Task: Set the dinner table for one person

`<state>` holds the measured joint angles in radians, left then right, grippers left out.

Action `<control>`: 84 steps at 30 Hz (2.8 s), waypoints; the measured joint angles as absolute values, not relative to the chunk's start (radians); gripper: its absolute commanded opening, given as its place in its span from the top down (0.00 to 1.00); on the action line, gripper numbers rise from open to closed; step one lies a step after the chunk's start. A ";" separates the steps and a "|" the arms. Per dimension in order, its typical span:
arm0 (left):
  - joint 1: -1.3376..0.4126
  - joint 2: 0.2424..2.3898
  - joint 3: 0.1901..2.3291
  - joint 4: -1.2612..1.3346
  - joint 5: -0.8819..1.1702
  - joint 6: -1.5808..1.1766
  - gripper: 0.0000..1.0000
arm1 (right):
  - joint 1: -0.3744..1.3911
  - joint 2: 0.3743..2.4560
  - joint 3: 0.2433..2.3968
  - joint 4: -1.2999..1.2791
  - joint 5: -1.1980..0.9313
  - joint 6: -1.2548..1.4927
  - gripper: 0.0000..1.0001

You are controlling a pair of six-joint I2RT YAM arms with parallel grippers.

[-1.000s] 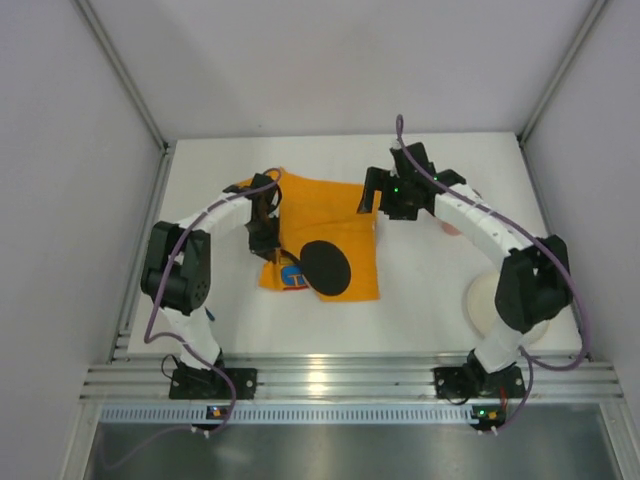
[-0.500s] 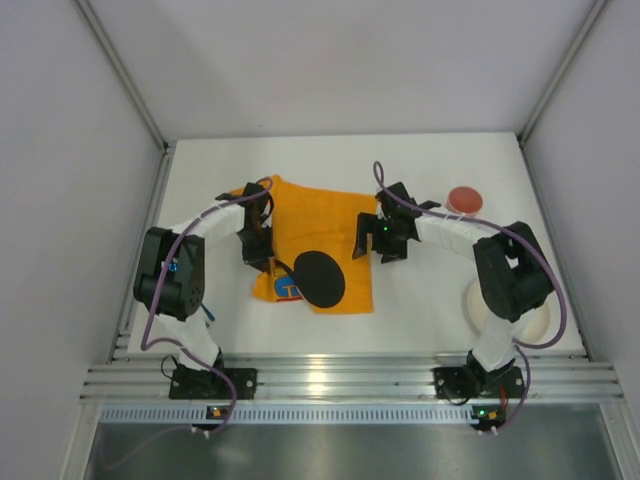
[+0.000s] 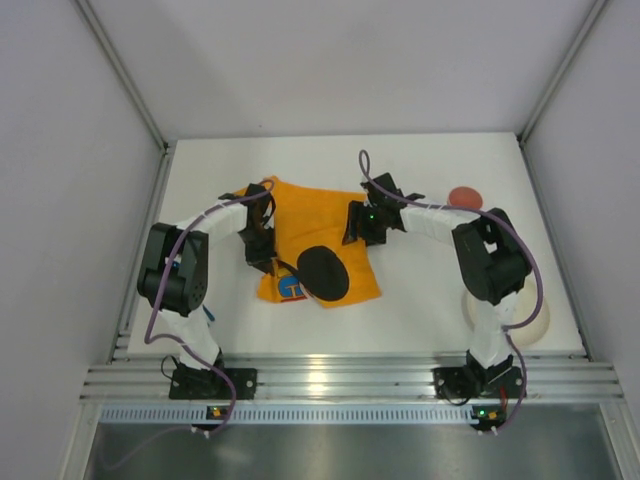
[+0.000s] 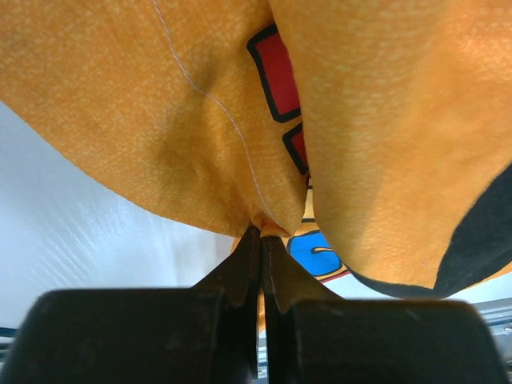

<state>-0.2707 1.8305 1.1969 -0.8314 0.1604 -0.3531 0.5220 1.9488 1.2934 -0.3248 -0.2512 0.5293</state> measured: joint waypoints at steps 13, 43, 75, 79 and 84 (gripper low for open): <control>-0.265 1.831 1.197 -0.841 0.133 -0.333 1.00 | 0.487 1.874 1.190 -0.417 -0.173 0.490 1.00; -0.191 1.620 1.254 -1.042 -0.023 -0.376 0.02 | 0.287 1.776 1.293 -0.793 0.111 0.382 0.27; -0.389 1.672 1.168 -0.794 0.169 -0.487 0.04 | -0.447 1.853 1.730 -0.967 0.234 0.392 0.24; -0.389 1.672 1.170 -0.813 0.170 -0.482 0.04 | -0.500 1.853 1.649 -0.964 0.282 0.385 0.23; -0.402 1.692 1.211 -0.859 0.171 -0.467 0.05 | -0.542 1.851 1.467 -0.916 0.232 0.376 0.26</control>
<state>-0.4023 1.6924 1.2110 -0.8585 0.1715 -0.4667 -0.5423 1.8511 1.4673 -0.9157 0.2317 0.3763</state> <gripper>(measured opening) 0.953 0.753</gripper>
